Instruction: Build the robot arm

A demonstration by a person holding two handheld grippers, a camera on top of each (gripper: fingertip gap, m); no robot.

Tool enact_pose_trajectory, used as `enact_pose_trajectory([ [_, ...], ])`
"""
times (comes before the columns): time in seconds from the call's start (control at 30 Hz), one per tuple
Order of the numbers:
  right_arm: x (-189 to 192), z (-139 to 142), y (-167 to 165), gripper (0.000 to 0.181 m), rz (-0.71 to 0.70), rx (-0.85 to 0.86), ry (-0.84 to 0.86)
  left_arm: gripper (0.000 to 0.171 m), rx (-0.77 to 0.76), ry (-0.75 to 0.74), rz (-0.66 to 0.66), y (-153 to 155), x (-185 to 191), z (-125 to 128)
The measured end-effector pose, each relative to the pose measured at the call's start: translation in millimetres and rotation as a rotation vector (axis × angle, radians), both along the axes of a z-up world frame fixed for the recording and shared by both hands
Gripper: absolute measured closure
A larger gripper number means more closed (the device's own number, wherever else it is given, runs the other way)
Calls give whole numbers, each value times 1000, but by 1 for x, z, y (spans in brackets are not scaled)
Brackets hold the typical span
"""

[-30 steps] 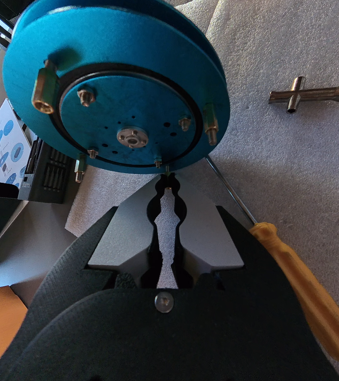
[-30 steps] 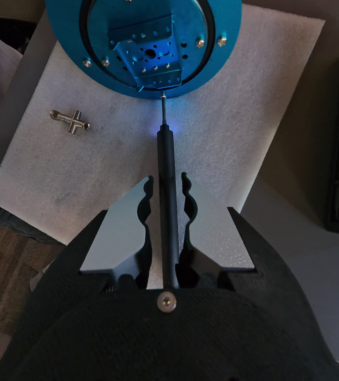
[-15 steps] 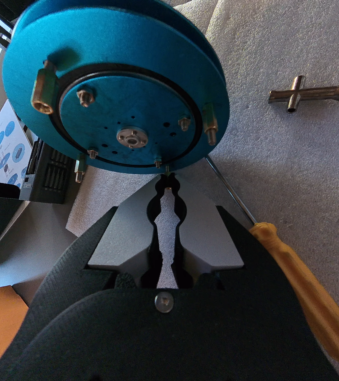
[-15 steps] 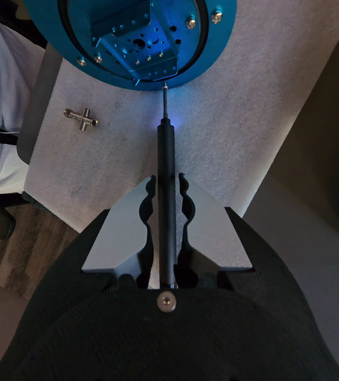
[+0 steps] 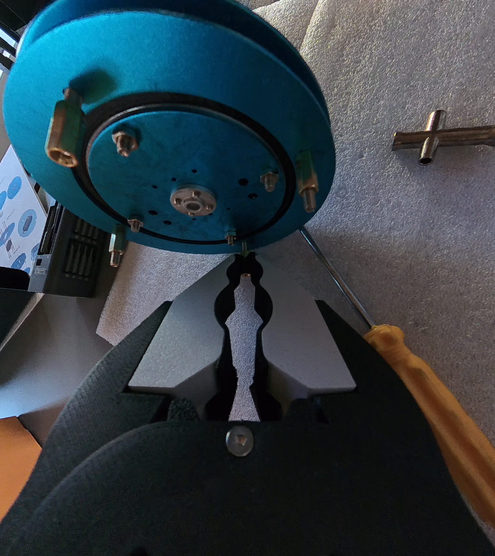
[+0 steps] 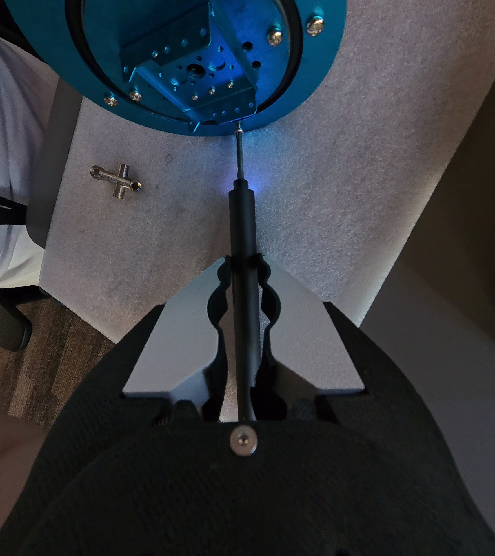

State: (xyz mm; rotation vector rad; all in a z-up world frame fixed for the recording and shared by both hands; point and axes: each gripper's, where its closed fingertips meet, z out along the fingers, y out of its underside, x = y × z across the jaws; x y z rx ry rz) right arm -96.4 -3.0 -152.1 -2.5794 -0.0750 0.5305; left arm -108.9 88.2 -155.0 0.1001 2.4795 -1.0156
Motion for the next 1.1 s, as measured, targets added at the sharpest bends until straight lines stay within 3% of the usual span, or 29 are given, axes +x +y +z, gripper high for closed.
enact_pose_trajectory([
  [0.57, 0, -1, -1, 166, 42, -11, -65, 167, 3, -3, 6, 0, 0, 0],
  [0.67, -1, 0, -1, 157, 61, -2, -85, 167, 4, -6, 5, 0, 0, 0],
  [1.1, 2, 6, -3, 166, 56, -13, -69, 167, 5, -8, 4, 0, 0, 0],
])
